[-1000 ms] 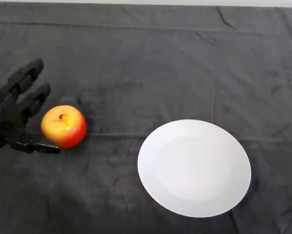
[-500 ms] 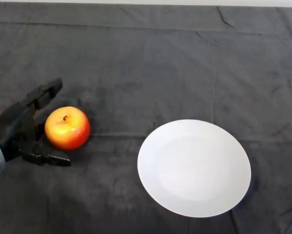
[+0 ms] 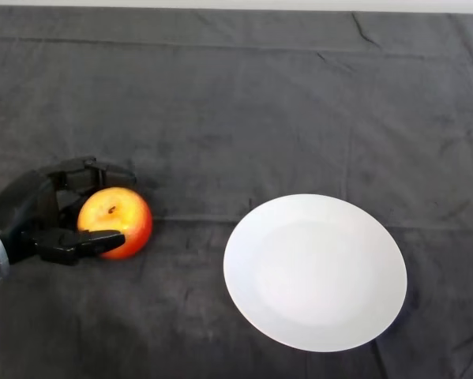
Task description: Move the apple to the plate
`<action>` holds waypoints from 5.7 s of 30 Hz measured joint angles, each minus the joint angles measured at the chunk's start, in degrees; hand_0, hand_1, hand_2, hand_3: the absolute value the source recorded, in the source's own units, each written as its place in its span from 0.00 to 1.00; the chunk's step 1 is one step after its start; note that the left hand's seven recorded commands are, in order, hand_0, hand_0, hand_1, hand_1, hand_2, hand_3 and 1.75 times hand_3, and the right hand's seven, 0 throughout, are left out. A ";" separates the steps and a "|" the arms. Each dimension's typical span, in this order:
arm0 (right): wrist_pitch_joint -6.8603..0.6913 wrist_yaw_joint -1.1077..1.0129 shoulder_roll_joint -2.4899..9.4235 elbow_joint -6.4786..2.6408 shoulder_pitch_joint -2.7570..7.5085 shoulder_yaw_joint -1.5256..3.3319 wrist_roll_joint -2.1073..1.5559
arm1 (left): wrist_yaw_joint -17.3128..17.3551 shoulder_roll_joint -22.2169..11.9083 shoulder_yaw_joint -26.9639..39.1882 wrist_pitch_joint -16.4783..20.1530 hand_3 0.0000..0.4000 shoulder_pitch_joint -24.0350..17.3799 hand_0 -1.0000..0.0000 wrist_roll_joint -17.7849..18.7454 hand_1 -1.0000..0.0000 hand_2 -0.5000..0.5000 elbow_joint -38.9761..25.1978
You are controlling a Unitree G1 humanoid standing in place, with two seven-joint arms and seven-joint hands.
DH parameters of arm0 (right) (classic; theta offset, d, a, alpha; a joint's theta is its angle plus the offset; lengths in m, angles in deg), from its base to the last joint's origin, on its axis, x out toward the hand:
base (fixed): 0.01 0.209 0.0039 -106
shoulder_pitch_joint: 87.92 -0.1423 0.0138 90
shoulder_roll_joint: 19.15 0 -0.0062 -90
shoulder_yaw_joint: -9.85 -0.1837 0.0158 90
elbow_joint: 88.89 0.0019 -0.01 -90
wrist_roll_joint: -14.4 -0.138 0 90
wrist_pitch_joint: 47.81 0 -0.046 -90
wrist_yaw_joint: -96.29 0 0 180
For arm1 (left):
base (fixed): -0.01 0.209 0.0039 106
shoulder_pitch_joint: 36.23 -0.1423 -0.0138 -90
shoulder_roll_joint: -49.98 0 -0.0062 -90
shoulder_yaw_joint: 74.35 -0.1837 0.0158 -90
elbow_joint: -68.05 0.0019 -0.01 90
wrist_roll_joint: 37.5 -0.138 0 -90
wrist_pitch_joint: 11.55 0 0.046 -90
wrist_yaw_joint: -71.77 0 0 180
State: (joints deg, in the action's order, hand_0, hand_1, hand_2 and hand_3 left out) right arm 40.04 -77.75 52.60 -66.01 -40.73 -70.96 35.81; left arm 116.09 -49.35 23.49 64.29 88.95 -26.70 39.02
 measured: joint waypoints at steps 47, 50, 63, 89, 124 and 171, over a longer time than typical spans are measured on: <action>-0.64 0.00 -0.04 0.27 0.00 -0.05 -0.03 | -24.54 11.60 -17.30 -6.51 1.00 -3.07 0.00 -3.78 0.00 0.50 -33.80; -0.66 0.00 -0.05 0.33 0.00 -0.05 -0.04 | -25.79 11.82 -21.08 -6.51 1.00 -3.70 0.00 -3.76 0.00 0.50 -33.80; -1.03 0.00 -0.05 0.94 0.01 -0.05 -0.03 | -27.56 11.70 -31.68 -8.94 1.00 -4.79 0.00 -3.60 0.00 0.50 -33.73; -1.07 0.00 -0.05 1.89 0.02 -0.05 -0.03 | -27.63 11.13 -38.58 -10.37 0.18 -2.33 0.82 -6.28 1.00 0.41 -26.73; -1.07 0.00 -0.05 1.90 0.03 -0.05 -0.02 | -27.14 2.28 -22.16 -18.01 0.00 -2.13 1.00 -2.43 1.00 0.50 -24.85; -1.02 0.00 -0.05 1.86 0.03 -0.04 -0.01 | -37.51 -11.13 4.77 -33.28 0.00 -1.96 1.00 -0.53 1.00 0.50 2.44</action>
State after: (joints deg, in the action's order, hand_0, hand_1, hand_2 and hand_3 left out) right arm 39.01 -77.75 52.55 -64.15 -40.70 -71.00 35.81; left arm 78.58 -60.48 28.26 31.01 86.98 -27.23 41.46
